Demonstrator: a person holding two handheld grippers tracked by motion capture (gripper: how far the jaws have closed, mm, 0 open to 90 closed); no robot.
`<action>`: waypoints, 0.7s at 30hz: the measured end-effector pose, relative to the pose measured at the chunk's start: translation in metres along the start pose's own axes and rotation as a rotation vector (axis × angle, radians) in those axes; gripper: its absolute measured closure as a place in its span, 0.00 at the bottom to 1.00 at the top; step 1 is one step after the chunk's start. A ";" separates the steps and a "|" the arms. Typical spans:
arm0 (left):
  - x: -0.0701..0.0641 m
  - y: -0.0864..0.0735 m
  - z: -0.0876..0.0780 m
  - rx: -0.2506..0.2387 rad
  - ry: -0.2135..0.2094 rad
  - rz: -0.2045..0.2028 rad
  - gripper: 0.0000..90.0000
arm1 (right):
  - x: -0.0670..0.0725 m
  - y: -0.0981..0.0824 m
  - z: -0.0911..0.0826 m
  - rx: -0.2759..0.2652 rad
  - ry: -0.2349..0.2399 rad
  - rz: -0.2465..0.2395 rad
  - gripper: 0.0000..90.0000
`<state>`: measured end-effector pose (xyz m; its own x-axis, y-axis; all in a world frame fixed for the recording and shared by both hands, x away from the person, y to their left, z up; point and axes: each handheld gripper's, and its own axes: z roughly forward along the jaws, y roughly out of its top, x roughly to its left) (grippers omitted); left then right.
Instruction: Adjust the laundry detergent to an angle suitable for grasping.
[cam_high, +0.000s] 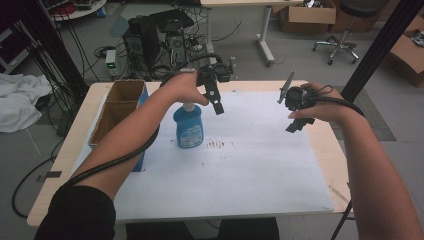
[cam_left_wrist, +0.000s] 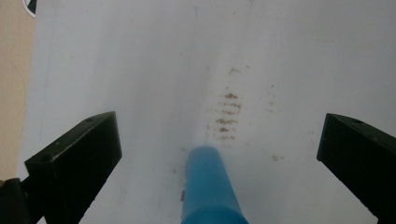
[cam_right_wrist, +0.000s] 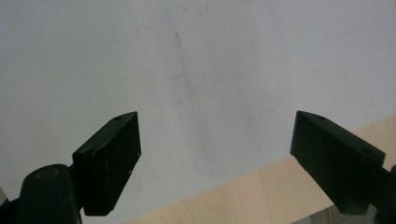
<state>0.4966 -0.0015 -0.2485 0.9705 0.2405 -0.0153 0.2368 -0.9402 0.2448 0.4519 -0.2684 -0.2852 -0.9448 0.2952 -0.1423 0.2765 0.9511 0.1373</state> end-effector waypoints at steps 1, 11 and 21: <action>-0.001 0.000 0.000 0.003 0.000 0.007 0.00 | 0.000 0.000 0.000 0.001 0.003 0.001 0.18; 0.001 0.001 -0.008 -0.013 -0.007 0.000 0.00 | -0.003 0.001 -0.003 -0.006 0.006 0.001 0.18; -0.002 0.000 -0.013 -0.019 0.006 0.002 0.00 | -0.001 -0.001 -0.006 -0.001 -0.003 0.008 0.18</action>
<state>0.4936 0.0014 -0.2363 0.9708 0.2398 -0.0093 0.2337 -0.9360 0.2632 0.4517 -0.2702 -0.2796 -0.9420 0.3033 -0.1437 0.2841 0.9485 0.1398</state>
